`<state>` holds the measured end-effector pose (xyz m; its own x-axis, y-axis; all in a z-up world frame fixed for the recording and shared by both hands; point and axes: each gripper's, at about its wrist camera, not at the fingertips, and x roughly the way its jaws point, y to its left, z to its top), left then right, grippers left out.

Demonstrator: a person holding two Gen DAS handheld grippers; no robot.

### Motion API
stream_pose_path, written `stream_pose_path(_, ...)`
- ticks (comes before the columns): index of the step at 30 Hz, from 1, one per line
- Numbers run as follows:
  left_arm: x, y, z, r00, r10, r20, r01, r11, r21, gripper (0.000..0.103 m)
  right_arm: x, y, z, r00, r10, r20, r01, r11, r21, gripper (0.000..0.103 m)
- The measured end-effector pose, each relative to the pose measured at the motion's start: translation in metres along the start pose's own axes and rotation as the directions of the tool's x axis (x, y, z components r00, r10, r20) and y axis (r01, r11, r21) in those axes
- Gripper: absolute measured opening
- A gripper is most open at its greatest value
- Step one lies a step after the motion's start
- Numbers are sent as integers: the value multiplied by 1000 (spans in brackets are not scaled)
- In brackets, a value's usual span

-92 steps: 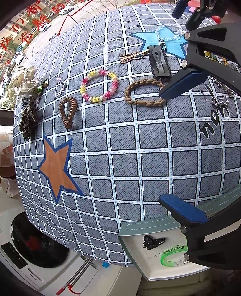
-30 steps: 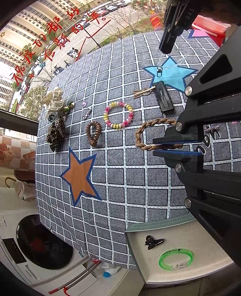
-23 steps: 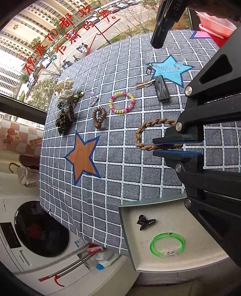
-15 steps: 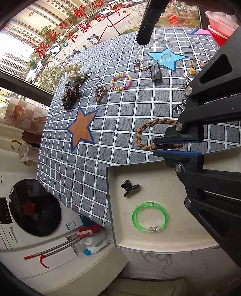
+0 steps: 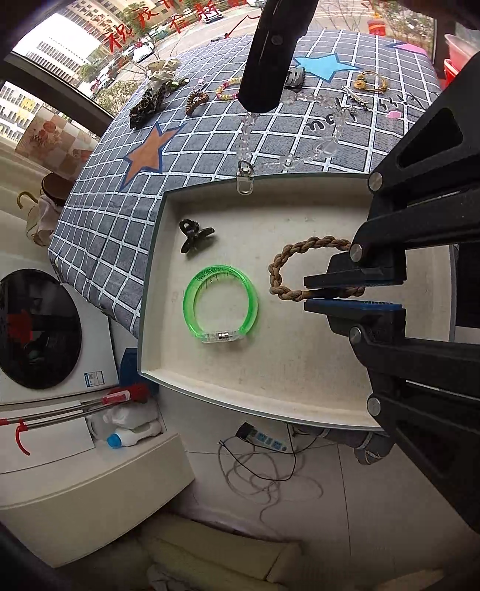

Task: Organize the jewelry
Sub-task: 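Carry both items into the white tray and open the right tool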

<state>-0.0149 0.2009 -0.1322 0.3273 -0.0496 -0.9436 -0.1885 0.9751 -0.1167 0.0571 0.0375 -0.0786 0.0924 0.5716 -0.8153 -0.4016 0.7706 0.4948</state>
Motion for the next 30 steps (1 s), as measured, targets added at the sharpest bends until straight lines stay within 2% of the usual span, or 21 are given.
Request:
stream_pose_path(4,17,14,-7,999,23,-25,-23,999,-29,12,35,12,1,997,27,-69,-29,999,-27,6)
stream_pose_path(11,46,23,-6,997,60,-51,-63,997,-48,12,83,2,2,990,-39,-138,33,998,-45,5)
stream_pose_path(20,64,23,20,995,92,-26,-94,995,-43,12,106,-25,21,981,-143,-134,139,989,-40,5)
stream_pose_path(30,71,14,31,988,156,-8,-156,988,20,12,125,-39,31,968,-197,-156,197,980,-15,6)
